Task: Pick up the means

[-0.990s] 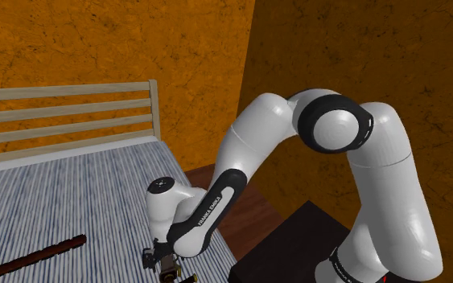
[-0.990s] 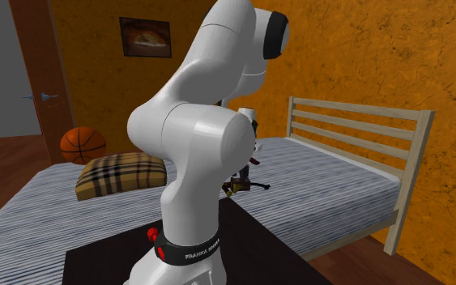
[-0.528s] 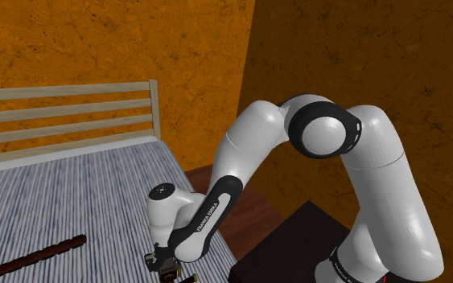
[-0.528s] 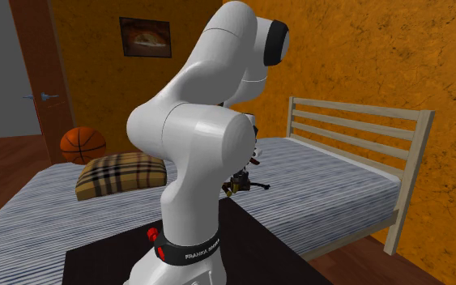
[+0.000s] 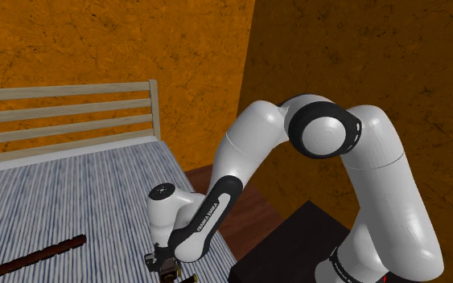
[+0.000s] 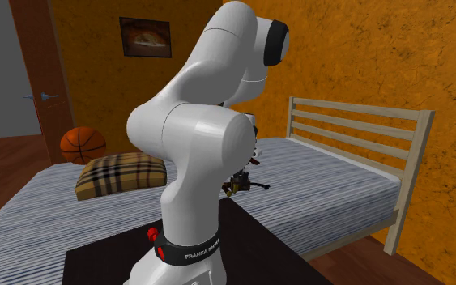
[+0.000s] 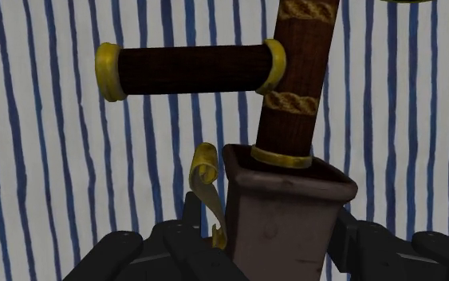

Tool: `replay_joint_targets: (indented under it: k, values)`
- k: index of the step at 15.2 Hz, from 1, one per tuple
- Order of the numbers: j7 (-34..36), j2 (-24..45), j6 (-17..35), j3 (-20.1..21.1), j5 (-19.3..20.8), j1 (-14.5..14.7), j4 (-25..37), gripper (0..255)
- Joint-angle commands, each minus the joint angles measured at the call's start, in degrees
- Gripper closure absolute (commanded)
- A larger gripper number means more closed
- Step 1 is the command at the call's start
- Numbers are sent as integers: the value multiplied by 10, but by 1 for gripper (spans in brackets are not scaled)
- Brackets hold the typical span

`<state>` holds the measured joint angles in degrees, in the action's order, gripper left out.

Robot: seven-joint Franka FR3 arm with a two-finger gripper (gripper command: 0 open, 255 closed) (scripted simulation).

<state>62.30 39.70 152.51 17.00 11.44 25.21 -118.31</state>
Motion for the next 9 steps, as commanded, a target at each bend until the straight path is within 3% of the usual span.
replay_joint_targets:
  k: [1,9]
  values:
    - [-1,-7,-5,3,-2,-2,-3,255]
    - [-10,-65,-44,25,-21,-20,-21,255]
